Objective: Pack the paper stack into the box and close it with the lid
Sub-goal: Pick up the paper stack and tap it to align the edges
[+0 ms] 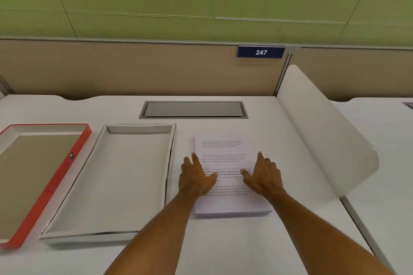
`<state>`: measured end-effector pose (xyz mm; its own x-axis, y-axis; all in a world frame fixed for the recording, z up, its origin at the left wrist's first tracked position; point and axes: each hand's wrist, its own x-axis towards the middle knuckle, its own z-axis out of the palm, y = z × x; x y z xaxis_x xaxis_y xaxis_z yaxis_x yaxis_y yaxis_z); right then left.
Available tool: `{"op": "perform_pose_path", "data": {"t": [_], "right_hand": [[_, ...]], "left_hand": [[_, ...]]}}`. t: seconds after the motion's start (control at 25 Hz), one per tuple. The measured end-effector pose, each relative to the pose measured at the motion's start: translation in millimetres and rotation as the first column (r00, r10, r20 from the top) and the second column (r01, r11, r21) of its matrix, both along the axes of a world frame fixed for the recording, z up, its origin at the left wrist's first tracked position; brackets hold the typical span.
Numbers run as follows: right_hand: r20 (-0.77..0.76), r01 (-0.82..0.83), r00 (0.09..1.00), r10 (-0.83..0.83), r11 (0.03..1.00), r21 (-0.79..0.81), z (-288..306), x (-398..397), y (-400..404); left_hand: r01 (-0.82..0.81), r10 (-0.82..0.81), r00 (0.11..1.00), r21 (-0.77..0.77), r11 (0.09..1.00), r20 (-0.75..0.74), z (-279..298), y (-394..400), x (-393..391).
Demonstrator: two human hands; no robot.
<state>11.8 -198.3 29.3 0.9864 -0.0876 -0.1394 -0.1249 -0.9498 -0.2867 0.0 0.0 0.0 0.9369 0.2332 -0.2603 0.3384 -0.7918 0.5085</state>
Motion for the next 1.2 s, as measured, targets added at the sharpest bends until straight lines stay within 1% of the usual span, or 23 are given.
{"op": "perform_pose_path", "data": {"t": [0.12, 0.24, 0.4, 0.48, 0.6, 0.64, 0.68, 0.76, 0.84, 0.92, 0.96, 1.08, 1.16, 1.2], "right_hand": [[-0.104, 0.072, 0.993, -0.057, 0.986, 0.15, -10, 11, -2], [-0.188, 0.158, 0.976, -0.111, 0.954, 0.256, -13, 25, -5], [-0.298, 0.276, 0.941, -0.159, 0.871, 0.406, -16, 46, -14], [-0.352, 0.321, 0.923, -0.155, 0.814, 0.485, -19, 56, -17], [-0.468, 0.424, 0.876, -0.117, 0.65, 0.631, -23, 68, -22], [-0.492, 0.445, 0.864, -0.109, 0.624, 0.642, -23, 72, -23], [-0.5, 0.446, 0.86, -0.099, 0.621, 0.645, -25, 74, -23], [-0.476, 0.426, 0.873, -0.108, 0.644, 0.635, -26, 77, -23], [-0.449, 0.407, 0.886, -0.111, 0.648, 0.643, -27, 79, -24], [-0.451, 0.422, 0.885, -0.111, 0.598, 0.681, -26, 81, -26], [-0.459, 0.435, 0.881, -0.111, 0.569, 0.698, -25, 82, -28], [-0.495, 0.473, 0.864, -0.092, 0.486, 0.735, -22, 83, -35], [-0.509, 0.491, 0.856, -0.095, 0.463, 0.738, -21, 84, -41], [-0.512, 0.494, 0.854, -0.096, 0.463, 0.736, -21, 84, -43]], "left_hand": [[-0.061, 0.061, 0.997, -0.013, 0.998, -0.04, -3, 0, 5], [-0.147, 0.138, 0.986, -0.095, 0.985, -0.094, 3, -6, 15], [-0.276, 0.249, 0.95, -0.136, 0.951, -0.186, 13, -9, 29], [-0.321, 0.281, 0.936, -0.19, 0.928, -0.211, 15, -3, 35], [-0.39, 0.325, 0.915, -0.319, 0.864, -0.239, 12, 5, 39], [-0.41, 0.339, 0.909, -0.364, 0.836, -0.245, 11, 7, 40], [-0.426, 0.349, 0.903, -0.409, 0.807, -0.251, 10, 8, 41], [-0.444, 0.361, 0.895, -0.473, 0.761, -0.26, 10, 11, 43], [-0.436, 0.36, 0.9, -0.482, 0.76, -0.246, 11, 14, 44], [-0.432, 0.366, 0.902, -0.486, 0.76, -0.229, 10, 16, 46], [-0.437, 0.371, 0.899, -0.506, 0.744, -0.232, 10, 18, 48], [-0.479, 0.374, 0.877, -0.59, 0.65, -0.301, 9, 27, 51], [-0.493, 0.365, 0.869, -0.625, 0.605, -0.333, 8, 33, 54], [-0.493, 0.361, 0.869, -0.633, 0.597, -0.338, 8, 35, 55]]}}
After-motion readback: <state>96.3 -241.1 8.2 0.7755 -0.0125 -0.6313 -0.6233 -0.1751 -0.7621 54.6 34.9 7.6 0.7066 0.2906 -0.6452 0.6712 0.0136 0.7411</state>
